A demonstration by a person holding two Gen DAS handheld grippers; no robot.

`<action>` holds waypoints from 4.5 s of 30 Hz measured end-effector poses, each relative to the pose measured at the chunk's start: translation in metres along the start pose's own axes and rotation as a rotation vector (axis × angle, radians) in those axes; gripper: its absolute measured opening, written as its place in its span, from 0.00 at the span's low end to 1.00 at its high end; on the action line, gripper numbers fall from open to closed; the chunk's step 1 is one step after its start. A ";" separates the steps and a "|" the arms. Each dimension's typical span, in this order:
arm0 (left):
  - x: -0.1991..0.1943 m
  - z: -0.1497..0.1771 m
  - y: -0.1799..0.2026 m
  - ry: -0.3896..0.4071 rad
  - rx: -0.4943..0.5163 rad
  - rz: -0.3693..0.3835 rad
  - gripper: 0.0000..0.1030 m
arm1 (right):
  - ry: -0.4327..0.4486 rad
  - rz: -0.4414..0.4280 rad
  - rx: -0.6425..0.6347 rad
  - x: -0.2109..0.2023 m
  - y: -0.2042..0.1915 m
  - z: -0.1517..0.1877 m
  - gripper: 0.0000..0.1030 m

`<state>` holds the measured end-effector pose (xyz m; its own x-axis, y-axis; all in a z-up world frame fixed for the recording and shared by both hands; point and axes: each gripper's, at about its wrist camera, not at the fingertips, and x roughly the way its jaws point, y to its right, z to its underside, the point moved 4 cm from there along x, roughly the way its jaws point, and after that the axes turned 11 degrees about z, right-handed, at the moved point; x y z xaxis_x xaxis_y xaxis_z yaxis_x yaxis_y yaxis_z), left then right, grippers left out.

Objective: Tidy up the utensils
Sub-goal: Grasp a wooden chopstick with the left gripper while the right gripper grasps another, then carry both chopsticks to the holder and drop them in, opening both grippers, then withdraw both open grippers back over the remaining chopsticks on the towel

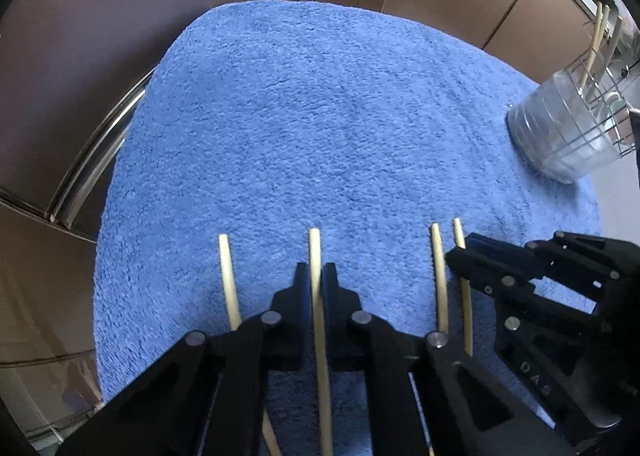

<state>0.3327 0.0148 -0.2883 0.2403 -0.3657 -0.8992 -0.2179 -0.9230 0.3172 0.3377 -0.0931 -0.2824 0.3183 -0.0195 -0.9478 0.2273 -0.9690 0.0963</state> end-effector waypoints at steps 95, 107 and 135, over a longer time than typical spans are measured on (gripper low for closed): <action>-0.119 -0.130 0.240 1.007 0.187 0.160 0.06 | 0.876 0.116 0.319 -0.202 0.210 0.011 0.08; -0.152 -0.098 0.225 1.007 0.171 0.177 0.22 | 0.854 0.188 0.334 -0.218 0.195 0.038 0.40; -0.240 0.061 0.123 0.928 0.168 -0.093 0.57 | 0.862 0.426 0.263 -0.284 0.094 0.146 0.70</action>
<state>0.1906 -0.0035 -0.0513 0.9039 -0.3076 -0.2972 -0.2762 -0.9503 0.1436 0.1345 -0.2147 -0.0483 0.9091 -0.2939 -0.2953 -0.2392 -0.9485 0.2078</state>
